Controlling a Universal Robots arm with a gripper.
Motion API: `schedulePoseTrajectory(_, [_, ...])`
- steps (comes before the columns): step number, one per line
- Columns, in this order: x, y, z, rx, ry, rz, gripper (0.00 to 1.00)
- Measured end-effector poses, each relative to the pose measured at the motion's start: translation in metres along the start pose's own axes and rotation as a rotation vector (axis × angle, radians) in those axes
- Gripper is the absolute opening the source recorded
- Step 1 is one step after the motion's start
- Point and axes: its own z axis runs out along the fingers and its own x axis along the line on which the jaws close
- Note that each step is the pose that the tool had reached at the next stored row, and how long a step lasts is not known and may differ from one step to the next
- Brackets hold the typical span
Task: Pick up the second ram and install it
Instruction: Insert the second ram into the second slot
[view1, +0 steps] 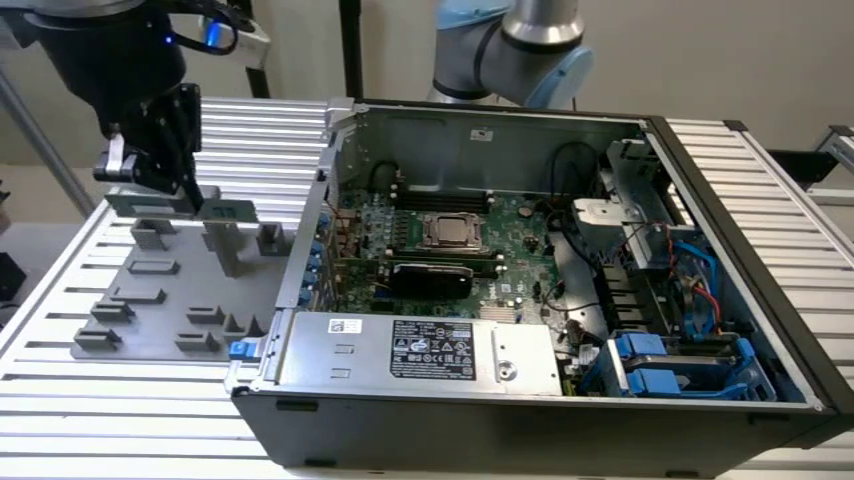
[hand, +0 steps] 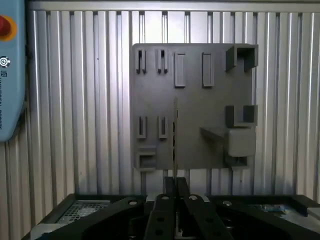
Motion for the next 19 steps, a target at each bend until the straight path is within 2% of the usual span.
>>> schedulePoseTrajectory(3, [-0.001, -0.0135, -0.0118, 0.0002, -0.0002, 0.0, 0.0])
schedulePoseTrajectory(5, [-0.002, -0.0224, -0.0157, 0.0, 0.0001, 0.0, 0.0])
schedulePoseTrajectory(19, [-0.005, -0.086, -0.0174, -0.0001, -0.0003, 0.0, 0.0])
